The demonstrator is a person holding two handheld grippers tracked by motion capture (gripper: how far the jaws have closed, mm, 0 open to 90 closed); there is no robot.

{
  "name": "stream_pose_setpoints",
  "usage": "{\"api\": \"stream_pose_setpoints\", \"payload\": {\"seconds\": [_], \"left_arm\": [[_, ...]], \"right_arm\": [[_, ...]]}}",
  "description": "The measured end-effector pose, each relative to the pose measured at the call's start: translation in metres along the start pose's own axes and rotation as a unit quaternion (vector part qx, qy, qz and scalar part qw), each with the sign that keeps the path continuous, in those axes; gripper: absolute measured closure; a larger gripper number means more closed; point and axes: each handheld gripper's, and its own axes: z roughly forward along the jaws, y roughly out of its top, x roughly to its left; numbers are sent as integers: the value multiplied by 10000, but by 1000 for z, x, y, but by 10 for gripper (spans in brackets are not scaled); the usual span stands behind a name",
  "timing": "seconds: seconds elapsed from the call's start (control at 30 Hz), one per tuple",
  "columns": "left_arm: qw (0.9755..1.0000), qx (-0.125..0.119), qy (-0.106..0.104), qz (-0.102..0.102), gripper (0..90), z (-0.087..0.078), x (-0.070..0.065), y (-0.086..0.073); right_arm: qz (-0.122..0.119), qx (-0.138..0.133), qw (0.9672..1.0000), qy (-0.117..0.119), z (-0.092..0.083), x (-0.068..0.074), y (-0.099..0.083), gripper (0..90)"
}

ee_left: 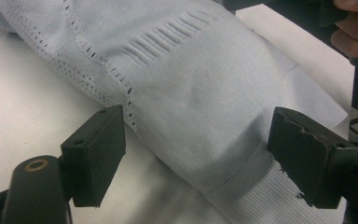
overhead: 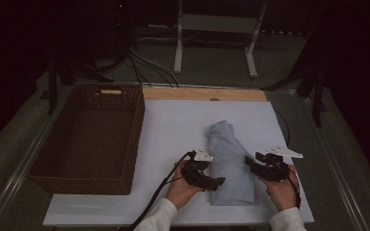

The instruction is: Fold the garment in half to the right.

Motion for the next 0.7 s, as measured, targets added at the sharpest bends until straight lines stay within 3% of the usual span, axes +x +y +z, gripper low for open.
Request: {"api": "stream_pose_setpoints", "payload": {"seconds": [0.1, 0.27, 0.7], "left_arm": [[10000, -14, 15, 20, 175, -1, 0, 0], [10000, -79, 18, 11, 163, -4, -1, 1], [10000, -30, 59, 56, 167, -8, -6, -1]], "right_arm": [[-30, -21, 9999, 118, -5, 2, 0, 360], [-64, -41, 9997, 221, -13, 6, -3, 276], [-55, 21, 9996, 290, -30, 9, -24, 248]]}}
